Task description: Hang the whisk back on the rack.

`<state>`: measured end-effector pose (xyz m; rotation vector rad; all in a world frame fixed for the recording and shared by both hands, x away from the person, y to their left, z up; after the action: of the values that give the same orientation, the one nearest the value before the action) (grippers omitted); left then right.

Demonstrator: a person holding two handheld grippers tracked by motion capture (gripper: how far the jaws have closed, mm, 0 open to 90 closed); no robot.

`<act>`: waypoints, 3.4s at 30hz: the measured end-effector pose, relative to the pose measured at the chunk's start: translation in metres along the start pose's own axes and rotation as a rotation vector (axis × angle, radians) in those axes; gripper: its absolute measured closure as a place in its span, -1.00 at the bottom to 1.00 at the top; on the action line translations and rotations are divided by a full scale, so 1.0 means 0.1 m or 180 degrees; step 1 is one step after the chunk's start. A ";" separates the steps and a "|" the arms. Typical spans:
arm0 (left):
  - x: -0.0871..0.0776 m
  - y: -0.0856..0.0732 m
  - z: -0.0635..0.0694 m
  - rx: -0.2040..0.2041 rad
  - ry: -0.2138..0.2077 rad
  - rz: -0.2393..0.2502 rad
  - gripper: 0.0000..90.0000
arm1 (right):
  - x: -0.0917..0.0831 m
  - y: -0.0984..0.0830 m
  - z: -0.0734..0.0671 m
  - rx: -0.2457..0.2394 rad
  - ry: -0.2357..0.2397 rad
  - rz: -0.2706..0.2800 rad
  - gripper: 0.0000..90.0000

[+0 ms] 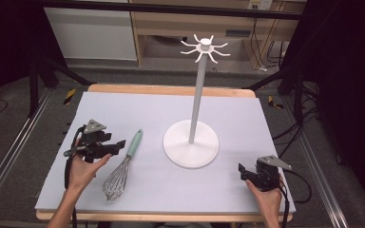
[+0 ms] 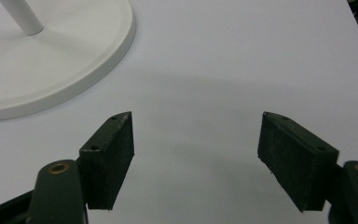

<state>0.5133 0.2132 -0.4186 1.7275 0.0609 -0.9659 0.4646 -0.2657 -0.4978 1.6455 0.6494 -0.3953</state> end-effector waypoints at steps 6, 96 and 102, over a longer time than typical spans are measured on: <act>0.07 0.00 0.05 0.0034 -0.0030 -0.0119 -0.18 | 0.01 -0.01 -0.01 -0.0015 0.0012 -0.0028 -0.34; 0.84 -0.29 0.15 -0.0146 -0.0208 -0.1503 0.46 | 0.04 -0.03 -0.04 -0.0029 0.0152 -0.0200 -0.01; 0.83 -0.29 0.14 -0.0115 -0.0170 -0.1541 0.50 | 0.05 -0.04 -0.04 -0.0025 0.0161 -0.0215 -0.01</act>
<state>0.5463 0.1788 -0.4939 1.6849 0.4763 -1.3511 0.4654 -0.2603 -0.5027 1.6338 0.7449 -0.4005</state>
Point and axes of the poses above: each handheld gripper's, and its own axes: x roughly forward along the jaws, y roughly out of its top, z roughly to its right, the point moved 5 cm from there along x, roughly forward along the jaws, and after that the axes turned 9 degrees about x, right-handed, at the moved point
